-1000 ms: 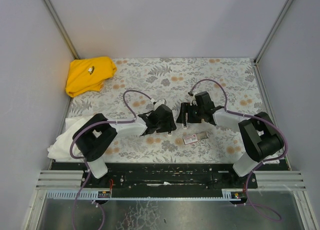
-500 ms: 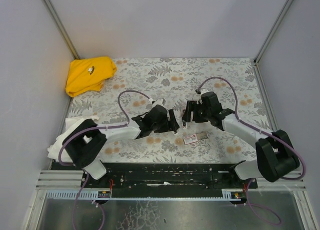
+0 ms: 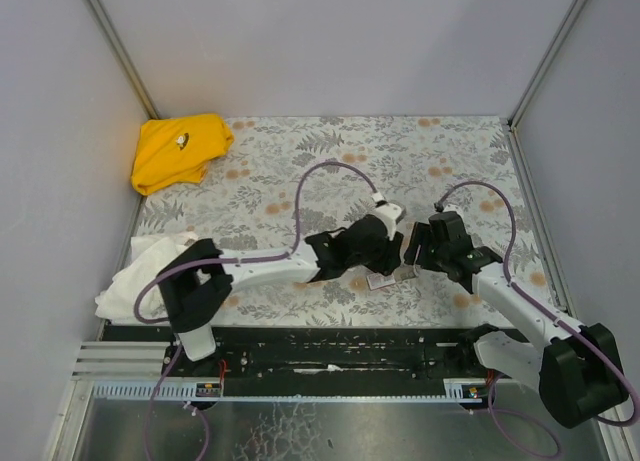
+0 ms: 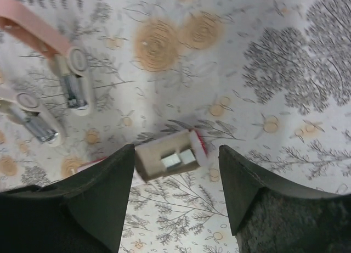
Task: Load the staples into the stapler
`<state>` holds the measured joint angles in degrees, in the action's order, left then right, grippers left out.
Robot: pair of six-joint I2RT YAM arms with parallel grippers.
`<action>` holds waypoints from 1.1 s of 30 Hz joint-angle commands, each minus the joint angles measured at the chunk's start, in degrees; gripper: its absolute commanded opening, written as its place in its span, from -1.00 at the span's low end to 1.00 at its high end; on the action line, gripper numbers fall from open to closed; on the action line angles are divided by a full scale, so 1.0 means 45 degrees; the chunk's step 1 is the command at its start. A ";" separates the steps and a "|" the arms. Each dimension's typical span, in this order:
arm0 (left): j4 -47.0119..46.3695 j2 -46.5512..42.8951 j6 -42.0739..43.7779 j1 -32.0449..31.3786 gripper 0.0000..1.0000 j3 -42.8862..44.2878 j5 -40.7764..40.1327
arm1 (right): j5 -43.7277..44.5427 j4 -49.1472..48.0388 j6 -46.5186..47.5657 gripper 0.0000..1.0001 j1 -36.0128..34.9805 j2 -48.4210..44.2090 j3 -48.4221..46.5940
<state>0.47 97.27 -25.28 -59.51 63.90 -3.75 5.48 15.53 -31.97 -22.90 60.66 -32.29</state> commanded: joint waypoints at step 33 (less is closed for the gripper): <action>-0.0258 0.4834 0.2567 -0.0746 -0.52 0.2900 0.0658 | 0.2033 -0.0237 -0.2220 0.27 0.1512 -0.2180 0.2132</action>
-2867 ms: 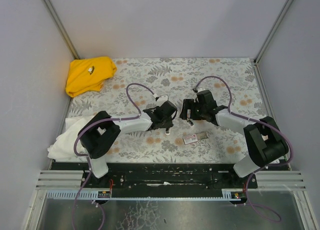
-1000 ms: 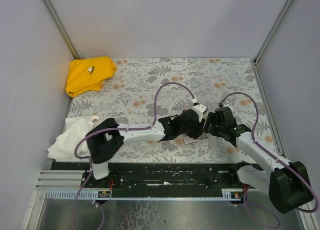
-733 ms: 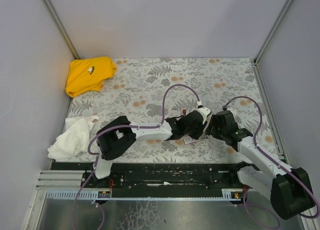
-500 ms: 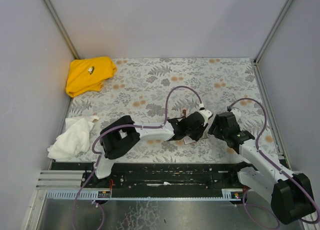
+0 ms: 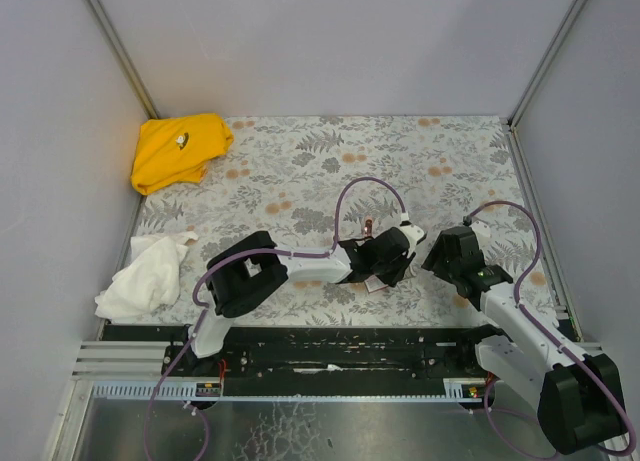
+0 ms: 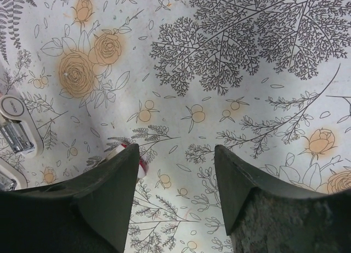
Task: Load the staples into the stapler
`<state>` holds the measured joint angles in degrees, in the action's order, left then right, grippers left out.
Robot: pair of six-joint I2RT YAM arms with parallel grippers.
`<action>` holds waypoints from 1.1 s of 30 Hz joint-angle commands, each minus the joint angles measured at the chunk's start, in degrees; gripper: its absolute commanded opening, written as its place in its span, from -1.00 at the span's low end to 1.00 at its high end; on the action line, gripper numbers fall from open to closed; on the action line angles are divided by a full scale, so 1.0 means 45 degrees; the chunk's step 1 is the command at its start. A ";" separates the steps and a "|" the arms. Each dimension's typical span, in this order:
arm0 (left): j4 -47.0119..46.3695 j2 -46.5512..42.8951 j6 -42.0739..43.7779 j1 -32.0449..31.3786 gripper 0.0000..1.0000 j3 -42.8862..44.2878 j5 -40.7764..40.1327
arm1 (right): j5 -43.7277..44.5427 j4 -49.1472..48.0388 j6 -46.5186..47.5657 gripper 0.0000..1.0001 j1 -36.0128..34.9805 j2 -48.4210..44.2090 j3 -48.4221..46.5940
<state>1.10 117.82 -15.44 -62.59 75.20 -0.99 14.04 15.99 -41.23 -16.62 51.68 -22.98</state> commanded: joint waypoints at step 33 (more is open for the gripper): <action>-0.1344 -0.1320 -0.2267 -0.0165 -1.00 -0.0615 -0.0932 | -0.0709 -0.0378 0.0056 0.24 0.0216 -0.1593 0.0193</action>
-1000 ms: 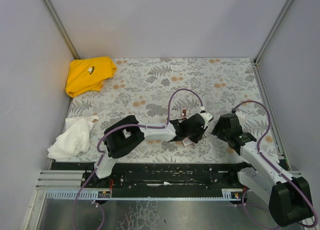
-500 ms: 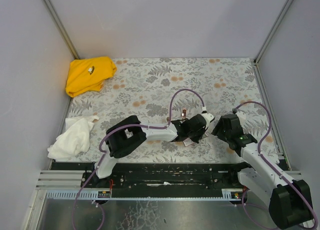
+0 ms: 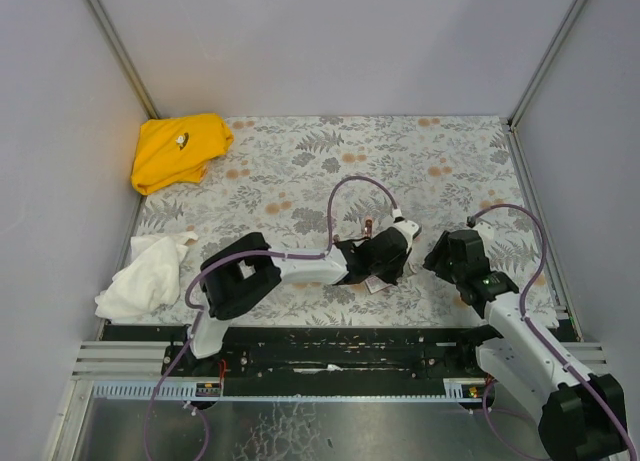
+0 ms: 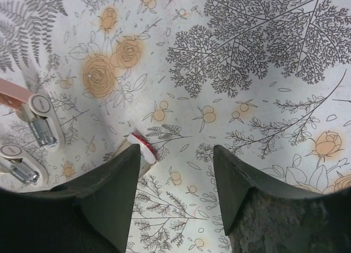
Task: Load the staples into the stapler
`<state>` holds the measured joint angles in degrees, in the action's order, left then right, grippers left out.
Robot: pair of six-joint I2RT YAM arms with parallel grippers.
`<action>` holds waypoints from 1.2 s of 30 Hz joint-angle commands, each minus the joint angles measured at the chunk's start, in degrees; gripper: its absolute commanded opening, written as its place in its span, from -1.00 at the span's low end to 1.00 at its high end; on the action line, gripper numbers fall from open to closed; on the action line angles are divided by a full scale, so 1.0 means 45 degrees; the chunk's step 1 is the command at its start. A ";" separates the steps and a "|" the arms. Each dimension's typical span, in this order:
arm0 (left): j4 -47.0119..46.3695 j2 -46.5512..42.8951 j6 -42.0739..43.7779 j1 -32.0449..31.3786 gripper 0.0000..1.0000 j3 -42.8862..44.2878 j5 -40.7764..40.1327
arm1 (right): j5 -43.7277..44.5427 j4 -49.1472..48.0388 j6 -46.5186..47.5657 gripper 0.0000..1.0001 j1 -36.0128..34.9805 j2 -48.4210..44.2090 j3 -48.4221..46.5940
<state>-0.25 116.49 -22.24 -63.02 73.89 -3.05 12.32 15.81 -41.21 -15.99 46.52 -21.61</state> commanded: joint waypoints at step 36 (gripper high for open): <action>-0.7652 -1.2634 -0.9497 0.5321 -1.00 -0.7126 0.9088 | -1.2360 -1.8248 -0.5078 0.44 -0.2505 0.1640 -0.1683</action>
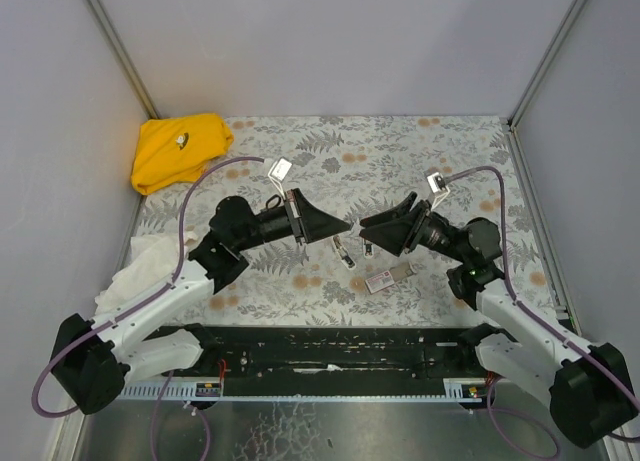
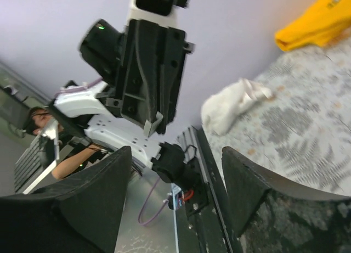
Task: Load the staples into the stapler
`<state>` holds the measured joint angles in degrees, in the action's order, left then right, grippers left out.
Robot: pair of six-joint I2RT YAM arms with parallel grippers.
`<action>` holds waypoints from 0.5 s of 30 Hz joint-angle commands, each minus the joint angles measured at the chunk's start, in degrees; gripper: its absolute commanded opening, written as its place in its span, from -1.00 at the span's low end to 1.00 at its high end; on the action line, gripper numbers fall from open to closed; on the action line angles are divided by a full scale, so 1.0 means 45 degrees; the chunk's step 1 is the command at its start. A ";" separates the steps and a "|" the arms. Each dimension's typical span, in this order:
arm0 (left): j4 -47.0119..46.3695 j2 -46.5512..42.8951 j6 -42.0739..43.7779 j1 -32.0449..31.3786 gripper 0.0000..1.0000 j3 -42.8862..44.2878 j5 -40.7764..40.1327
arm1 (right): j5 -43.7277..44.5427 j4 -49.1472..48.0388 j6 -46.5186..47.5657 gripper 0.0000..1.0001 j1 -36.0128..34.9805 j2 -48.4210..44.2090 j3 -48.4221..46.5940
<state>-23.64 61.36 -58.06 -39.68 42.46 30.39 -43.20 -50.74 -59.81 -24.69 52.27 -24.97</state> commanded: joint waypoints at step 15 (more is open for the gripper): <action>-0.4232 -0.0942 -0.2823 0.0146 -1.00 -0.0318 0.2349 | 0.0186 -0.6047 -0.1526 0.02 -0.2030 0.1675 -0.2493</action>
<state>-37.76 58.04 -68.93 -39.31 41.30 38.87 -42.57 -70.85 -65.87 -32.23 59.05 -32.25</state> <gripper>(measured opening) 0.011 0.534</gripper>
